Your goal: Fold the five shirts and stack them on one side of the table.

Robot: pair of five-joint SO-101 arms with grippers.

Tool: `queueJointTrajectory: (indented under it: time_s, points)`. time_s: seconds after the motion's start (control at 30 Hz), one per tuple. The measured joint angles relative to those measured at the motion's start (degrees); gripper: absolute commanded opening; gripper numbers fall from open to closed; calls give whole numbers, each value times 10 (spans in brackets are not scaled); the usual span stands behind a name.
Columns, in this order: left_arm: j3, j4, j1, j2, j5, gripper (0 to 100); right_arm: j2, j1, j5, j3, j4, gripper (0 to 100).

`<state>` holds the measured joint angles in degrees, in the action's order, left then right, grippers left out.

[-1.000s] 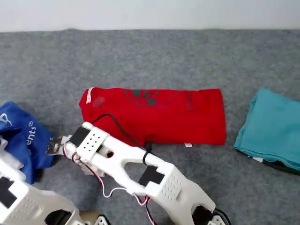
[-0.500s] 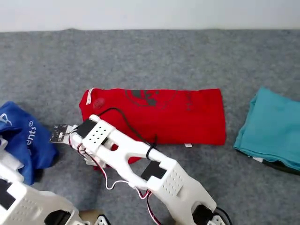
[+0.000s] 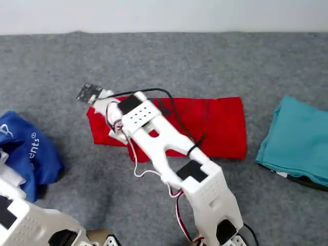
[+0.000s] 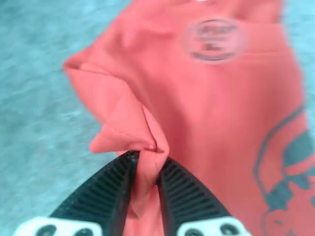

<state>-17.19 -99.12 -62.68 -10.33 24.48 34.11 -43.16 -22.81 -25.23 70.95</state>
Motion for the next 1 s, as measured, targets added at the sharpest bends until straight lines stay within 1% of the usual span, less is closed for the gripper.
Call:
queueJointTrajectory:
  time_s: [0.1, 0.3, 0.37, 0.47, 0.53, 0.83, 0.9, 1.0]
  points:
    - [0, 0, 0, 0, 0, 6, 0, 4, 0, 0, -18, 10]
    - [0, 0, 0, 0, 0, 6, 0, 6, -57, 0, -32, 13]
    - [0, 0, 0, 0, 0, 6, 0, 6, -71, 0, -32, 41]
    - [0, 0, 0, 0, 0, 6, 0, 15, -78, 0, -32, 120]
    - [0, 0, 0, 0, 0, 6, 0, 26, -79, 0, -37, 146]
    - [0, 0, 0, 0, 0, 6, 19, 106, -80, 0, -130, 145]
    - [0, 0, 0, 0, 0, 6, 25, 117, -80, -4, -127, 145]
    - [0, 0, 0, 0, 0, 6, 25, 117, -80, -50, -85, 144]
